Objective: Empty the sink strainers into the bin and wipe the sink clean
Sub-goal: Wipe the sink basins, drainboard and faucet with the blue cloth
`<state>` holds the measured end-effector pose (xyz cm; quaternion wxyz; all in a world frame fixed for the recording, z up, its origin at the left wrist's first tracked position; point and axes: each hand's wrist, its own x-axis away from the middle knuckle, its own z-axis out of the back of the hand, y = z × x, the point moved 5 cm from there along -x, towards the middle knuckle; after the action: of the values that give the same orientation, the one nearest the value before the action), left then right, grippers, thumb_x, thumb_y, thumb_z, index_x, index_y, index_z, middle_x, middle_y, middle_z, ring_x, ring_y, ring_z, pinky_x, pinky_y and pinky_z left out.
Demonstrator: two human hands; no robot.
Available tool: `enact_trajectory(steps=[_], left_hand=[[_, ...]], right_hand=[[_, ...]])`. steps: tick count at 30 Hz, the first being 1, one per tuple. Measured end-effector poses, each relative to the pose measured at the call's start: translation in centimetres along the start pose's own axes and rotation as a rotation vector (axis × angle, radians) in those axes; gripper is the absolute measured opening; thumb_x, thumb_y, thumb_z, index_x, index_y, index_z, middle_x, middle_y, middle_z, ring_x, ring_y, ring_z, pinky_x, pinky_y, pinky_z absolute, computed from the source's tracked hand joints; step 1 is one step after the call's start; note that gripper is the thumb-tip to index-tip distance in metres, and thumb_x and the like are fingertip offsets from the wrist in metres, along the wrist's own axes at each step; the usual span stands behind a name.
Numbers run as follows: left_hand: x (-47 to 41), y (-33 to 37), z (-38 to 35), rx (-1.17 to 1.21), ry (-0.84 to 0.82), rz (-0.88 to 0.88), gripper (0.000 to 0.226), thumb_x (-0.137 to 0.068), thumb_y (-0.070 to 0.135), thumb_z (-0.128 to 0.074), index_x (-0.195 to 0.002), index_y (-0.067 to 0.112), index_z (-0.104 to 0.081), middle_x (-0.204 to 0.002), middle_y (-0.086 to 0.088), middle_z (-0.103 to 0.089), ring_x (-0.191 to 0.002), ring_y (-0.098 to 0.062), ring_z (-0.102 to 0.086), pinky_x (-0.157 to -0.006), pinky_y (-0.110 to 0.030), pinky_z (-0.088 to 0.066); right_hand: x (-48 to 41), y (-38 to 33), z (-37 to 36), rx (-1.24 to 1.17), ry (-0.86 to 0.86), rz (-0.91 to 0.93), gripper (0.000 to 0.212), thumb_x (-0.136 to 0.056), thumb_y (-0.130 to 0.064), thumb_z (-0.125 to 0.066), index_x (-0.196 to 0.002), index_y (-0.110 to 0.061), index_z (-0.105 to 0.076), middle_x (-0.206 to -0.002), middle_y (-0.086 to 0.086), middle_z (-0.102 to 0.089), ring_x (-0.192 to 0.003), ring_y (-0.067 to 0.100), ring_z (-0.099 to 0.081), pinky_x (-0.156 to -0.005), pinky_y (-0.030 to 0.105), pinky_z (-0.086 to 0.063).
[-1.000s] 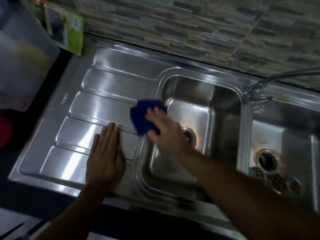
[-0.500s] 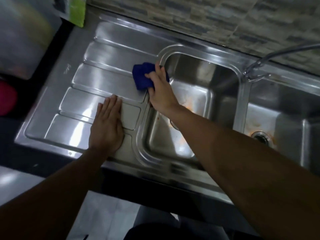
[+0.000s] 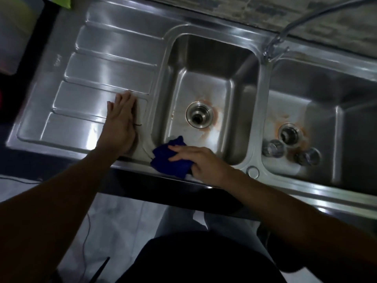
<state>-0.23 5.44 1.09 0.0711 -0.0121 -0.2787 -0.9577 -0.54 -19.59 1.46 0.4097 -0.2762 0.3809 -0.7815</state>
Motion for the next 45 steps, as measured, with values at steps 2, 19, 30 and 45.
enact_trajectory(steps=[2,19,30,45], left_hand=[[0.1,0.9,-0.3,-0.002,-0.017,0.0,0.059,-0.098,0.017,-0.026,-0.154,-0.002,-0.027,-0.165,-0.021,-0.017,-0.155,-0.039,-0.007,-0.127,-0.05,0.0],[-4.2,4.1,-1.4,-0.073,0.01,-0.047,0.058,-0.098,0.002,-0.037,-0.155,0.002,-0.028,-0.165,-0.018,-0.021,-0.156,-0.033,-0.009,-0.128,-0.052,-0.002],[-14.7,4.2,-1.6,-0.132,0.072,-0.145,0.051,-0.106,0.024,-0.028,-0.154,0.007,-0.033,-0.164,-0.015,-0.028,-0.155,-0.029,-0.016,-0.129,-0.049,-0.009],[-15.8,3.6,-2.2,-0.169,0.154,-0.15,0.052,-0.105,0.031,-0.025,-0.15,0.01,-0.041,-0.161,-0.014,-0.035,-0.154,-0.025,-0.024,-0.128,-0.046,-0.017]], right_hand=[[2.2,1.3,2.1,0.058,-0.033,0.005,0.039,-0.084,0.005,-0.072,-0.121,-0.006,-0.071,-0.141,0.014,-0.057,-0.129,0.021,-0.058,-0.115,0.033,-0.041],[2.1,7.3,7.0,0.045,0.344,-0.557,0.047,-0.091,-0.003,-0.053,-0.133,-0.023,-0.059,-0.111,0.006,-0.073,-0.102,0.021,-0.068,-0.092,0.026,-0.051],[-7.1,16.7,15.6,0.321,0.571,-1.054,0.022,-0.099,-0.012,-0.054,-0.113,0.002,-0.062,-0.109,0.02,-0.067,-0.097,0.034,-0.069,-0.073,0.034,-0.055],[-17.2,23.3,6.4,0.457,0.474,-0.725,0.061,-0.106,-0.039,-0.023,-0.16,-0.016,-0.009,-0.168,0.005,-0.002,-0.155,0.029,0.001,-0.125,0.048,-0.001]])
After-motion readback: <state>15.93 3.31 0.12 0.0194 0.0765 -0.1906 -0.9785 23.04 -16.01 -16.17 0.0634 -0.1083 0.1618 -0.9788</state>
